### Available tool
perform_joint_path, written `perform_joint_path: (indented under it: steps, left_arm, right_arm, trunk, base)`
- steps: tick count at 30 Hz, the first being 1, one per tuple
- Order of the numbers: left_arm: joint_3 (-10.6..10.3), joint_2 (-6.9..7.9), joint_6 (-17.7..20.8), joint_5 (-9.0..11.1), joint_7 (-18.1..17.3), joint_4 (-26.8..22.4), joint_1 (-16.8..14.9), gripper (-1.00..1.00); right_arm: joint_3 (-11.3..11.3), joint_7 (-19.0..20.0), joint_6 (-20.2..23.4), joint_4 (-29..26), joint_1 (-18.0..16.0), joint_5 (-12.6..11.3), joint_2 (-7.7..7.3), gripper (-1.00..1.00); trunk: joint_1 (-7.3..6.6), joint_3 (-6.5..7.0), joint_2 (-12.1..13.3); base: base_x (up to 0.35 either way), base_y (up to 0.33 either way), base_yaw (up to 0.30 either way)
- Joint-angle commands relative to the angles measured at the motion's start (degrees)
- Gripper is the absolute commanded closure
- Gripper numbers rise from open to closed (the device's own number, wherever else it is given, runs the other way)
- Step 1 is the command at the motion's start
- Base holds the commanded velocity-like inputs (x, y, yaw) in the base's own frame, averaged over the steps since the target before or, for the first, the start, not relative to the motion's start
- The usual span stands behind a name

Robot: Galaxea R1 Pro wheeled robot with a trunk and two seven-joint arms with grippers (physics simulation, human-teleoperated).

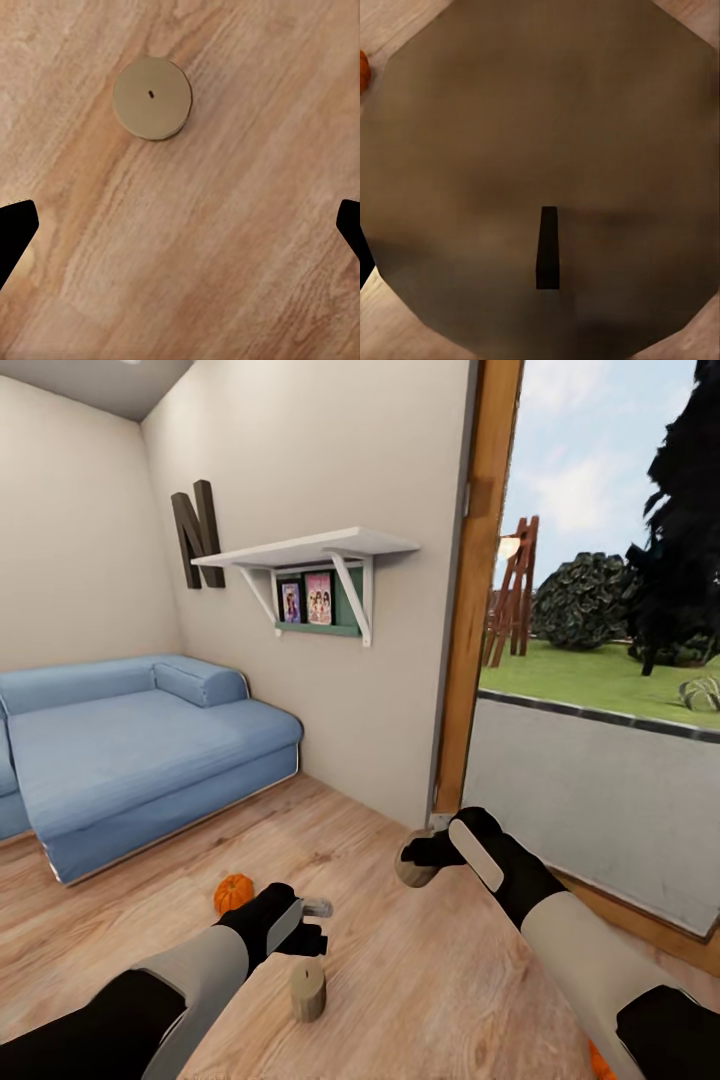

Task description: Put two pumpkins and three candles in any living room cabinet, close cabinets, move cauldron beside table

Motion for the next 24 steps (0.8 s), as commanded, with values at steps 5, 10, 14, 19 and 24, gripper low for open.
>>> perform_joint_path:
  steps: [5,10,14,19,24]
  left_arm:
    - [0.0,0.05,0.32,0.62,0.46,0.0,-0.02,-1.0]
    - [0.07,0.18,0.32,0.62,0.47,0.16,-0.02,-1.0]
    - [0.08,0.22,0.32,0.62,0.47,0.2,-0.02,-1.0]
    - [0.08,0.23,0.32,0.62,0.47,0.2,-0.02,-1.0]
    - [0.08,0.23,0.25,0.62,0.48,0.19,-0.02,-1.0]
  right_arm:
    - [0.26,-0.49,0.06,-0.12,-0.06,-0.65,-0.07,1.0]
    - [0.26,-0.61,0.08,-0.81,0.0,-0.73,-0.07,1.0]
    - [0.08,-1.36,0.14,-4.95,0.01,-0.66,-0.19,1.0]
    - [-0.16,-2.71,0.49,-9.54,0.01,-0.67,-0.24,1.0]
    - [-0.1,-2.92,3.19,-14.73,0.01,-0.73,-0.24,1.0]
  trunk:
    - [0.11,-1.17,-0.1]
    - [0.24,-2.28,-0.17]
    - [0.34,-3.17,-0.22]
    - [0.47,-4.28,-0.29]
    - [0.6,-5.38,-0.36]
  base:
    - [0.0,0.0,0.0]
    - [0.0,0.0,0.0]
    - [0.0,0.0,0.0]
    - [0.0,0.0,0.0]
    - [0.0,0.0,0.0]
